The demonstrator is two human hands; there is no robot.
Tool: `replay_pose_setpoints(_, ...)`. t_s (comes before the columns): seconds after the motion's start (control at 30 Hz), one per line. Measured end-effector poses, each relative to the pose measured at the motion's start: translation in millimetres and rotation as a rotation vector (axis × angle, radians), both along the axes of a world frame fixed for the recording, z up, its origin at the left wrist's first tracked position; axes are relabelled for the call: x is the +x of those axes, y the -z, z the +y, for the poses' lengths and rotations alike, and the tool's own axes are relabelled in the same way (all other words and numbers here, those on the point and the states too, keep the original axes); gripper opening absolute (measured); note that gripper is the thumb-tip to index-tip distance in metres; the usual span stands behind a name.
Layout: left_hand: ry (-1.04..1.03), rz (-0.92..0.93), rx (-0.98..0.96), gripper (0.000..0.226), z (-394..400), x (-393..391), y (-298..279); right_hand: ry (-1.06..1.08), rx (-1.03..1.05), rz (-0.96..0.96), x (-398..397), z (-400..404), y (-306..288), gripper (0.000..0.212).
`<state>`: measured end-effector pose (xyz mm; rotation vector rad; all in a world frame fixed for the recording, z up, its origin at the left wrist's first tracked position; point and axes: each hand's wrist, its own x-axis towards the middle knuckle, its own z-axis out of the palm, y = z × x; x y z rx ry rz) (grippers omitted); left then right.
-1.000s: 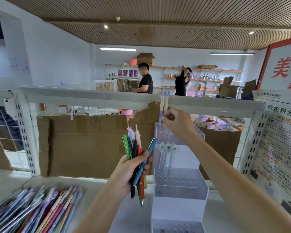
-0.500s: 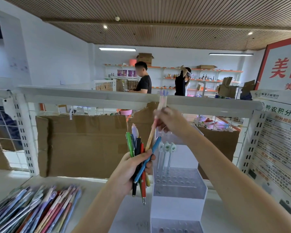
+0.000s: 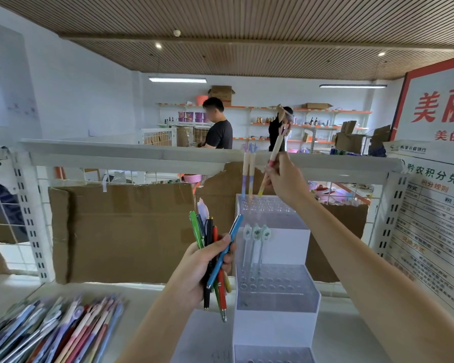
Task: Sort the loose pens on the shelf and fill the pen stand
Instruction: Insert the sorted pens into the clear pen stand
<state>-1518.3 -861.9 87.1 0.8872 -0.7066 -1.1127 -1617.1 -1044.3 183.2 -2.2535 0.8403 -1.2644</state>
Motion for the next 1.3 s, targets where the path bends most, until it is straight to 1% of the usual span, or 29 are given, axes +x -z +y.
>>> replay_pose_setpoints(0.13, -0.005, 0.014, -0.019, 0.013, 1, -2, 0, 0.009, 0.032, 0.049, 8, -3, 4, 0.006)
replay_pose_setpoints(0.33, -0.024, 0.002, -0.029, 0.012, 3, 1, 1, 0.027, 0.069, 0.222, 11, -7, 16, 0.01)
replay_pose_setpoints(0.67, -0.012, -0.018, -0.014, 0.012, 2, -2, 2, 0.056, 0.072, 0.351, 12, -7, 16, 0.01)
replay_pose_setpoints(0.77, -0.004, -0.021, -0.018, 0.012, 3, -1, 2, 0.063, 0.067, 0.325, 7, -5, 17, 0.02)
replay_pose_setpoints(0.83, 0.0, -0.021, -0.027, 0.013, 4, -1, 3, 0.089, 0.046, 0.239, 2, 1, 16, 0.025)
replay_pose_setpoints(0.9, -0.004, -0.016, -0.033, 0.013, 4, 0, 4, 0.11, -0.006, 0.134, -1, 14, 16, 0.018)
replay_pose_setpoints(0.97, -0.006, -0.013, -0.034, 0.014, 2, -1, 5, 0.035, -0.029, 0.11, -4, 32, 15, 0.002)
replay_pose_setpoints(1.0, 0.001, -0.014, -0.038, 0.015, 1, -1, 6, -0.052, -0.022, 0.145, -4, 41, 14, 0.006)
replay_pose_setpoints(1.07, 0.03, -0.028, -0.049, 0.016, 0, -2, 6, -0.248, 0.061, 0.301, -1, 58, 14, 0.013)
replay_pose_setpoints(1.13, 0.081, -0.061, -0.063, 0.017, 0, -4, 6, -0.375, 0.151, 0.479, 4, 69, 15, 0.018)
replay_pose_setpoints(1.17, 0.112, -0.072, -0.071, 0.018, 1, -5, 6, -0.421, 0.2, 0.527, 6, 70, 16, 0.02)
replay_pose_setpoints(1.23, 0.164, -0.083, -0.078, 0.021, 3, -5, 7, -0.511, 0.305, 0.547, 6, 71, 16, 0.024)
replay_pose_setpoints(1.3, 0.191, -0.102, -0.071, 0.018, 6, -4, 7, -0.59, 0.37, 0.527, 4, 69, 18, 0.022)
